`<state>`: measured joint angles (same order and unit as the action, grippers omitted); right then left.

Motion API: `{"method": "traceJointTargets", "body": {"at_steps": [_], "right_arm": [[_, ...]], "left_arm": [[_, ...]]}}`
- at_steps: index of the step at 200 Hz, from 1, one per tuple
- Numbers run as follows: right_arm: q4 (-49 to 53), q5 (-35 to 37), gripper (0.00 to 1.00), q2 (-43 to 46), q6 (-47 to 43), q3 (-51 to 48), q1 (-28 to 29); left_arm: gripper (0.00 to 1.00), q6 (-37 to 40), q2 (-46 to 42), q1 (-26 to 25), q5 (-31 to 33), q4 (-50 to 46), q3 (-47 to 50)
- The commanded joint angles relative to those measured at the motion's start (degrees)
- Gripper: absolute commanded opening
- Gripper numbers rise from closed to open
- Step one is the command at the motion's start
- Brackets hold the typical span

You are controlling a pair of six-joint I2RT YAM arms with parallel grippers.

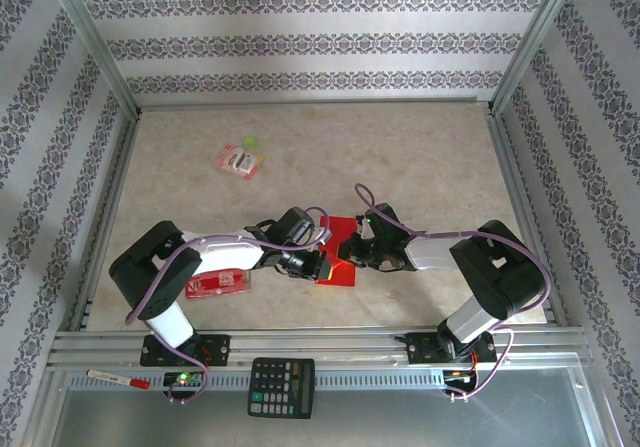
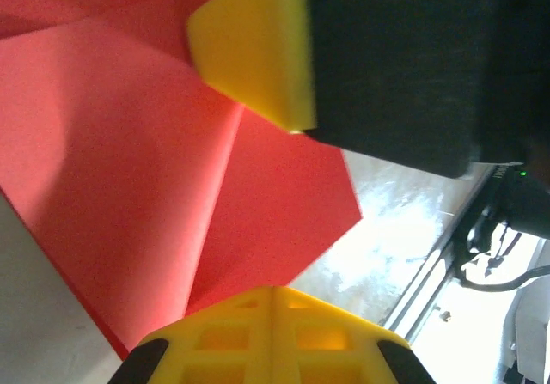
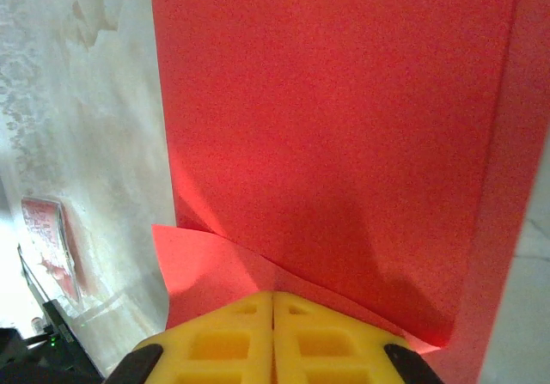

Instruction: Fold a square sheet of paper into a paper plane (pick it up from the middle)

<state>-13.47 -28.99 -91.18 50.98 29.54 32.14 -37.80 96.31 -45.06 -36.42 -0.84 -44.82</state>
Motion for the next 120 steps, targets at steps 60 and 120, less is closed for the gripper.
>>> {"method": "traceJointTargets", "body": {"at_steps": [60, 120], "right_arm": [[8.29, 6.32, 0.07, -3.92, -2.77, -2.46, 0.11], [8.86, 6.56, 0.07, -4.13, -3.29, -2.72, -0.06]], "left_arm": [[0.0, 2.83, 3.14, 1.59, 0.73, -2.52, -0.74], [0.0, 1.08, 4.58, 3.44, -1.23, -0.49, 1.54]]}}
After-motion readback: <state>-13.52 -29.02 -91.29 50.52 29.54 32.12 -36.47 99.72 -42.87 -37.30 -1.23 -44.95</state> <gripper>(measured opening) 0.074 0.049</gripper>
